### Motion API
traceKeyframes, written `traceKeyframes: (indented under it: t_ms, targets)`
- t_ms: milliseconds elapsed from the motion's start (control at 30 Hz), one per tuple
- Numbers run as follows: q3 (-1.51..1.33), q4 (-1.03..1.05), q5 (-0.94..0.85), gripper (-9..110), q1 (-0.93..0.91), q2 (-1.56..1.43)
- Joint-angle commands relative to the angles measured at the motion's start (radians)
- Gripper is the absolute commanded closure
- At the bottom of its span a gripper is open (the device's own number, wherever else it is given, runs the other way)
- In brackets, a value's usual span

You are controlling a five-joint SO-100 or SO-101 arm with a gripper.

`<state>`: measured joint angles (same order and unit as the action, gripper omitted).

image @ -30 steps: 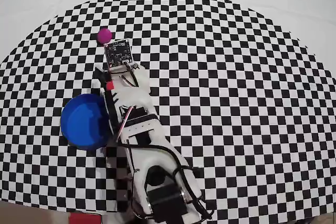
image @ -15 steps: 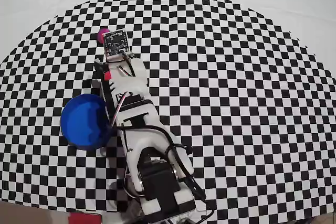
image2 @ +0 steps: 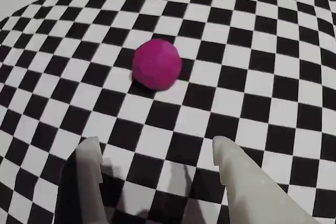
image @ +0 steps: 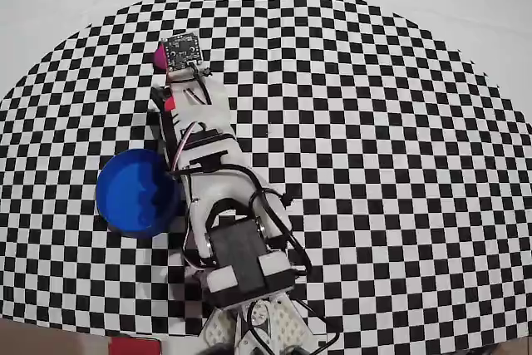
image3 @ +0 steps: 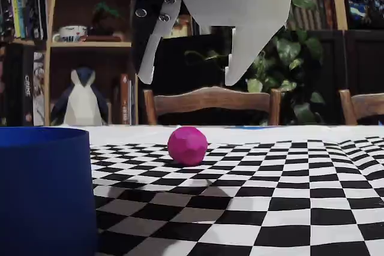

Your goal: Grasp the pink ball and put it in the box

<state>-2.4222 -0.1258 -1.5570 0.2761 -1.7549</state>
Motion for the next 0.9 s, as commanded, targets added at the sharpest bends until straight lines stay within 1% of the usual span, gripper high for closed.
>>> traceKeyframes:
  t_ms: [0,867]
  targets:
    - [0.064,-0.018,0.008,78,0.003,0.015]
    - [0.302,-0.011,0.008,78,0.018,0.267]
